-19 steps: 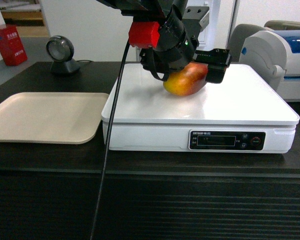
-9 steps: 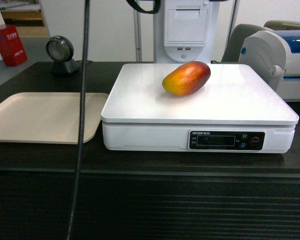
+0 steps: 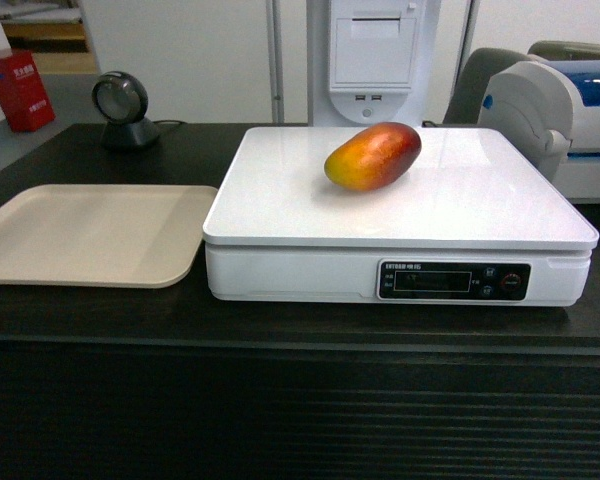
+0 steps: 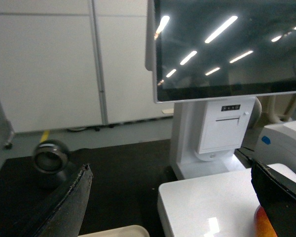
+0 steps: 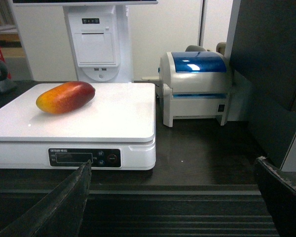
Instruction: Place dark red mango on scale at checkout
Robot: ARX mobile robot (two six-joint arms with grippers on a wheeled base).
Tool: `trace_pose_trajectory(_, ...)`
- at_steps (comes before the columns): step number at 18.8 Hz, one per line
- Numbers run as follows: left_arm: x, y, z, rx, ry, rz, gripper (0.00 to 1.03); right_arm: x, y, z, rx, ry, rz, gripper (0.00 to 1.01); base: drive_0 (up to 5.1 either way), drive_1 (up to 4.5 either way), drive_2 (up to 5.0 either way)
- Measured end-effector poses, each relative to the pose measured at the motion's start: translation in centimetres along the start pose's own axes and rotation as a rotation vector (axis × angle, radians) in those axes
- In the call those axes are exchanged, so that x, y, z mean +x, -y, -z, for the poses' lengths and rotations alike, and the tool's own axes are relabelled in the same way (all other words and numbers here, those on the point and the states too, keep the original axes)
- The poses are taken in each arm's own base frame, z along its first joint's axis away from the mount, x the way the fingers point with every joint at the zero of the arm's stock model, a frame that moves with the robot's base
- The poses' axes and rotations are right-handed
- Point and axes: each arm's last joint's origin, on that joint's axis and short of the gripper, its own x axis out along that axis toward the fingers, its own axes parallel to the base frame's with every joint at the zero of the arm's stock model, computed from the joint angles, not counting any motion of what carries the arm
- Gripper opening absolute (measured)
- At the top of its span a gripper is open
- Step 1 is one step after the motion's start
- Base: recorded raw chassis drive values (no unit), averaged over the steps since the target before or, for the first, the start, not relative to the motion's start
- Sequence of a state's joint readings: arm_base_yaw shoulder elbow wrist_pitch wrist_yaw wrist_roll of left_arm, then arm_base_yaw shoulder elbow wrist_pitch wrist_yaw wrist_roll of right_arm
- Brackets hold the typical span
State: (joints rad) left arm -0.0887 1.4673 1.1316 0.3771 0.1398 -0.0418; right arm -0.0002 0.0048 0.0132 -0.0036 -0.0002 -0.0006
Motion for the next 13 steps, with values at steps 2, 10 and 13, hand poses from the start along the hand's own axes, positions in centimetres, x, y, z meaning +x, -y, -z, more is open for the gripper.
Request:
trace_pose_trajectory(2,-4.1,-1.9,-0.2,0.008,0.017,-0.072,0.98,0.0,0.0,0.0,0.000,0.000,0.000,0.98,0.0,0.00,0.0)
trace_pose_trajectory(10,-14.8,-5.0,0.3,0.040,0.008,-0.246,0.89,0.0,0.0,0.0,0.000,0.000,0.000,0.98,0.0,0.00,0.0)
trace_pose_trajectory(13,-18.6,-4.4,4.6,0.026,-0.030,-0.250,0.62,0.0,0.0,0.0,0.000,0.000,0.000,0.98,0.0,0.00,0.0)
